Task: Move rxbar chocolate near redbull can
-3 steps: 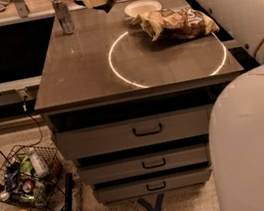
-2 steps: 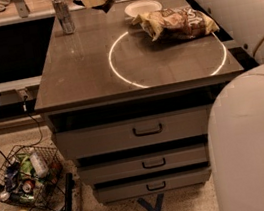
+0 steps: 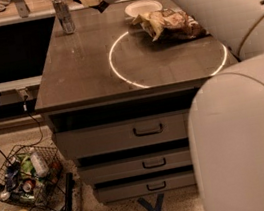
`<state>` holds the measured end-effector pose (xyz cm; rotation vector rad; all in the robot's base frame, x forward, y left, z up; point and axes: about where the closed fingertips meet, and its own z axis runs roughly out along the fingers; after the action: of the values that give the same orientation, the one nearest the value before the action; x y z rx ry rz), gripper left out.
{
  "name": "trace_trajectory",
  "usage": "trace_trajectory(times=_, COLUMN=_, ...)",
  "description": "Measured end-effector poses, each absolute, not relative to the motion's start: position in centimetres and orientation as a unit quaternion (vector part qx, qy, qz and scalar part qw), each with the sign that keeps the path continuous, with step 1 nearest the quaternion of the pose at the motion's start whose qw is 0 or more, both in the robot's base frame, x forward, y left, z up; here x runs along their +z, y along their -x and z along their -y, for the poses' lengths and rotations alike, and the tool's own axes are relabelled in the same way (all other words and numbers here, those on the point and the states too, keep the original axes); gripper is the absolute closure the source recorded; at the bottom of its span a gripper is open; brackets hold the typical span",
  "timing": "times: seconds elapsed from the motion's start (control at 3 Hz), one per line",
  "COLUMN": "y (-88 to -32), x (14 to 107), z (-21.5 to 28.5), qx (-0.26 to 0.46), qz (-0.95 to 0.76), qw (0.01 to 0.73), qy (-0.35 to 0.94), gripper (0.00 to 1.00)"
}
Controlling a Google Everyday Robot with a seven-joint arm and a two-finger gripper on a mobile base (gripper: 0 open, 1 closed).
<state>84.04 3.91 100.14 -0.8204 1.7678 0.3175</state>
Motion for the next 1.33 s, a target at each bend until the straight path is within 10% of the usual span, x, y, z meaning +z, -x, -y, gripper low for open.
trace_trajectory(times=1.33, y=-94.2, x=94.0, z=-5.5, qx=0.085, qz=-0.783, qw=0.532, qy=0.312, gripper=1.00)
